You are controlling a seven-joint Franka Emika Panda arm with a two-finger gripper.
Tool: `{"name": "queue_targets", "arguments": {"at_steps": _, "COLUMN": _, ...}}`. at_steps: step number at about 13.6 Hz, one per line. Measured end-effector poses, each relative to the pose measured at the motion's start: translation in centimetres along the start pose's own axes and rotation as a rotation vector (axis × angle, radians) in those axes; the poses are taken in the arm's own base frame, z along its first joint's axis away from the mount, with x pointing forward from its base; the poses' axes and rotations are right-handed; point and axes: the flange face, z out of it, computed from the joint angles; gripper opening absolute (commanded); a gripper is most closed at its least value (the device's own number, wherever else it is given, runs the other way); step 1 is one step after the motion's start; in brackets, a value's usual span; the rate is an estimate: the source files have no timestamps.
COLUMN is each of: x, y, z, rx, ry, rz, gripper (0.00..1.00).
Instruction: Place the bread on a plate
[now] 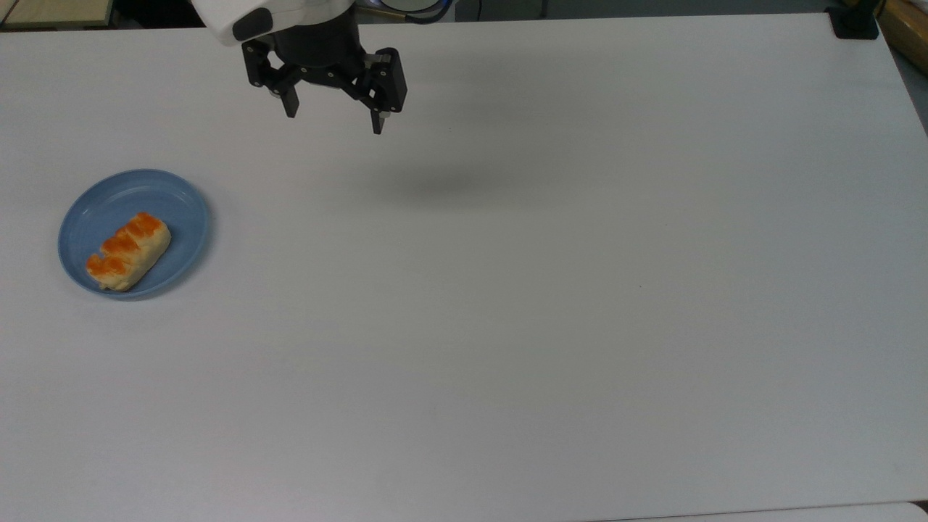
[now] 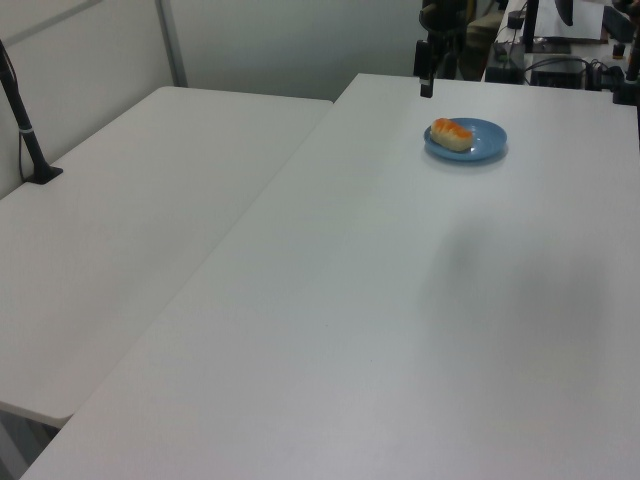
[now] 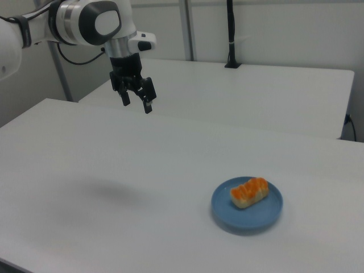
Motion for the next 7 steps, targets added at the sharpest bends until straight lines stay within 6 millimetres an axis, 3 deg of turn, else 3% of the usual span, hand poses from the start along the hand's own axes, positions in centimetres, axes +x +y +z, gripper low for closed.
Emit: {"name": "queue_targets", "arguments": {"at_steps": 7, "x": 0.03, "y": -0.98, "z": 0.18, "rx": 0.021, "ry": 0.004, "rz": -0.017, "gripper": 1.0}}
